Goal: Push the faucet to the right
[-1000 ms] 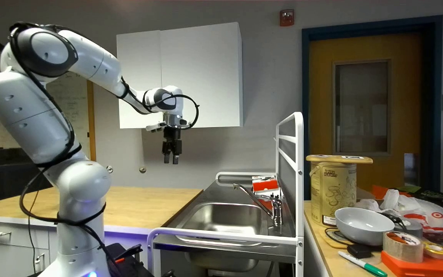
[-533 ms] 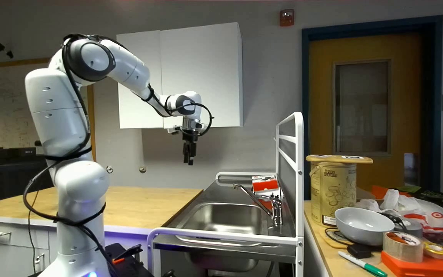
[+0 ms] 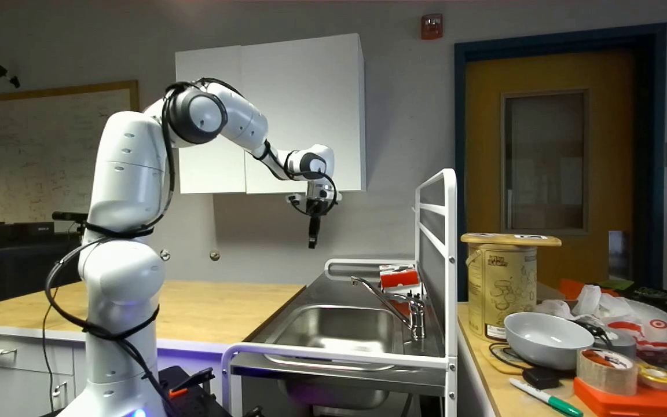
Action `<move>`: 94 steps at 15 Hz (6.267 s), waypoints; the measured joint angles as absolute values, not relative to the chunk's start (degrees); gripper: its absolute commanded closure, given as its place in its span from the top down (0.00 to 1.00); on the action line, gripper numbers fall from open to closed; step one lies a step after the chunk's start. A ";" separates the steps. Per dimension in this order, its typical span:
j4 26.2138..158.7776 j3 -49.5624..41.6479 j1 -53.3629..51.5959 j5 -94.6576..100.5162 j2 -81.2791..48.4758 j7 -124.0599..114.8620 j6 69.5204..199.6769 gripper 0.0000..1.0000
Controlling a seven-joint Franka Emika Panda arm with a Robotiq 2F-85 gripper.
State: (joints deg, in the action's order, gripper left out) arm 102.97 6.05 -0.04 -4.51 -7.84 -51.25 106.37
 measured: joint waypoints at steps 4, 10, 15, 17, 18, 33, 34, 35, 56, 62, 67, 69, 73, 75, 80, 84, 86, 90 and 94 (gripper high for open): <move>92.96 2.86 -0.30 -5.37 -16.89 -58.13 104.79 1.00; 79.62 -1.26 -0.09 -7.75 -29.21 -62.34 100.73 1.00; 69.73 -2.70 0.47 -8.51 -37.59 -64.53 95.97 1.00; 67.28 -2.94 0.98 -8.88 -40.16 -65.11 94.74 1.00; 66.39 -3.02 1.32 -9.20 -41.27 -65.24 94.20 1.00; 63.93 -3.62 4.33 -12.98 -47.11 -65.48 93.09 0.02; 63.87 -3.67 4.38 -12.98 -47.11 -65.48 92.87 0.00; 63.85 -3.71 4.40 -12.98 -47.11 -65.48 92.61 0.00; 71.60 -5.82 4.94 -12.92 -45.08 -64.58 95.47 0.03; 85.65 -6.85 4.08 -10.17 -36.77 -60.62 102.28 0.03; 99.78 -7.48 3.28 -7.30 -28.01 -57.24 109.75 0.03; 105.65 -7.84 3.30 -6.93 -24.77 -56.04 112.60 0.03; 115.84 -9.43 3.62 -4.98 -18.82 -54.50 117.75 0.03; 119.37 -10.17 4.09 -4.47 -16.57 -53.61 119.50 0.35; 123.63 -10.51 4.86 -3.95 -13.60 -51.16 121.26 0.62; 126.04 -10.23 4.49 -3.88 -11.84 -50.91 119.36 0.94; 127.02 -10.01 4.18 -3.35 -11.43 -50.91 118.06 1.00; 129.63 -9.50 3.28 -1.59 -11.31 -50.88 117.72 1.00; 131.56 -8.03 2.17 -1.48 -8.85 -49.43 117.55 1.00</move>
